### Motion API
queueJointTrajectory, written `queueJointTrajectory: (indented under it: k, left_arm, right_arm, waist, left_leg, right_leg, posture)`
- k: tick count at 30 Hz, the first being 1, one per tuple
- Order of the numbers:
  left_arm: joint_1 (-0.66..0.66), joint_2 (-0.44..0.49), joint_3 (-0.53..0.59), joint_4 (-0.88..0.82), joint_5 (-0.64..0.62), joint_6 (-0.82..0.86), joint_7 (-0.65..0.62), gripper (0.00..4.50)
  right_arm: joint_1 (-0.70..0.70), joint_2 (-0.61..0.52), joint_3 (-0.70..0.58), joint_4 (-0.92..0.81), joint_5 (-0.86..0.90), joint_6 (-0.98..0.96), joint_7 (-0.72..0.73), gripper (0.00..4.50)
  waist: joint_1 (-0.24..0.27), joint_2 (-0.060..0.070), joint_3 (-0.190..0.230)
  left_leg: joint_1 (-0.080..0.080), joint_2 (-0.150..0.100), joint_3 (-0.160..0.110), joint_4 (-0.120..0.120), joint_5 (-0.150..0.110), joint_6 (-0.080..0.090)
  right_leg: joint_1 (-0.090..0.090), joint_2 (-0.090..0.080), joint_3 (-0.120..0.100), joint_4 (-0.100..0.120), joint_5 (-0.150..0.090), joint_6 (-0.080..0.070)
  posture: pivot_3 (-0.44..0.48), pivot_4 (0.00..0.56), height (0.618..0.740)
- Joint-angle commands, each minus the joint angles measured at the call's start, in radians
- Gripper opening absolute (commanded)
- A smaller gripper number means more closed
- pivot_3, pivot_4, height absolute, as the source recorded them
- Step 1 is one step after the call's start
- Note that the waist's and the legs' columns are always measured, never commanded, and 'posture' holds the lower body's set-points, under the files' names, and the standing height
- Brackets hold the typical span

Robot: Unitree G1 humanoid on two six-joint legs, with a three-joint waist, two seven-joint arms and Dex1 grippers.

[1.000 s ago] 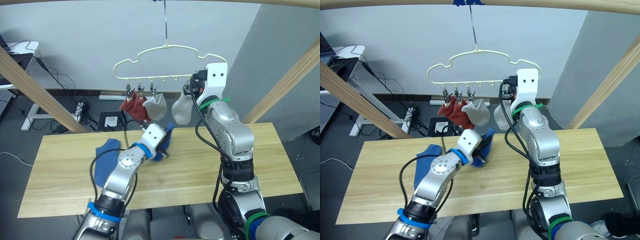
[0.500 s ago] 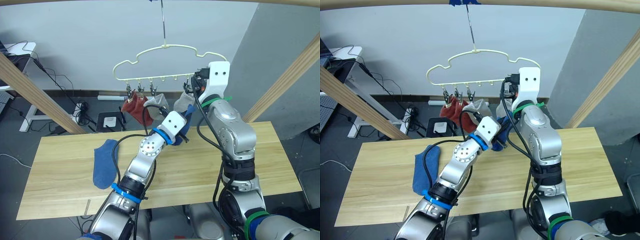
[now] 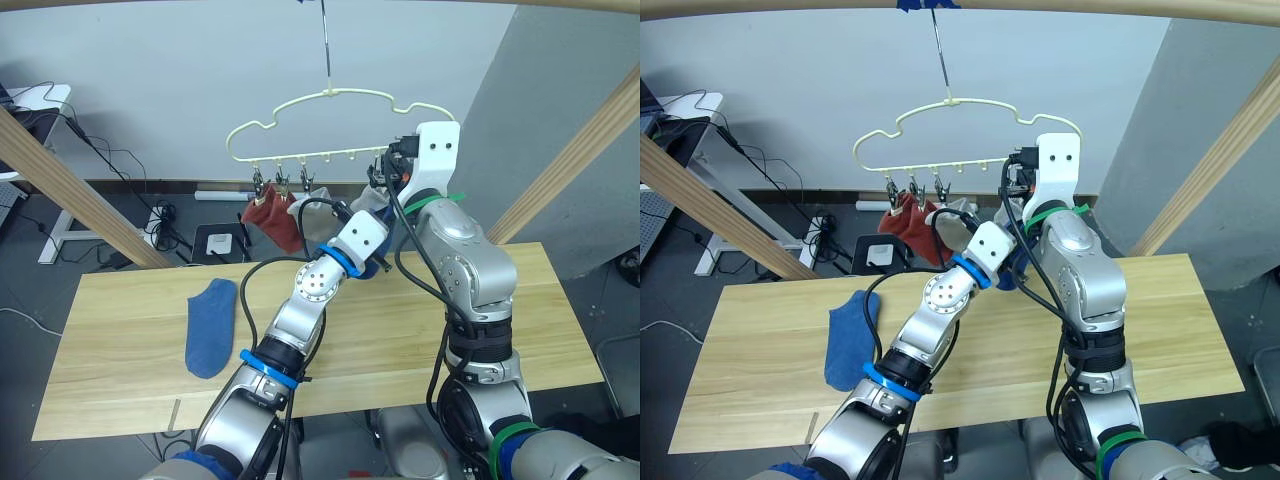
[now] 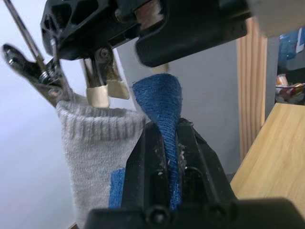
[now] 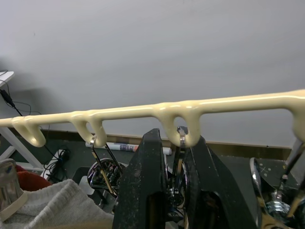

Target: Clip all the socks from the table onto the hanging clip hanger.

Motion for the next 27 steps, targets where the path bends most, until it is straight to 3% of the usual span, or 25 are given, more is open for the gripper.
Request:
queueJointTrajectory:
  k: [1,27]
  left_arm:
    - [-0.018,-0.018,0.010,-0.013,-0.016,-0.006,-0.004,0.00]
    - [-0.066,-0.055,0.072,-0.010,-0.058,0.066,-0.012,0.00]
  right_arm:
    - [-0.015,-0.002,0.000,-0.057,0.012,-0.007,0.003,0.14]
    - [-0.012,-0.024,0.012,-0.056,0.004,-0.004,0.006,0.14]
  waist:
    - [0.000,0.000,0.000]
    - [-0.009,0.000,0.000]
  left_leg:
    - [0.000,0.000,0.000,0.000,0.000,0.000]
    - [0.000,0.000,0.000,0.000,0.000,0.000]
  right_leg:
    - [0.000,0.000,0.000,0.000,0.000,0.000]
    - [0.000,0.000,0.000,0.000,0.000,0.000]
  posture:
    - [-0.244,0.265,0.740]
    - [-0.245,0.272,0.740]
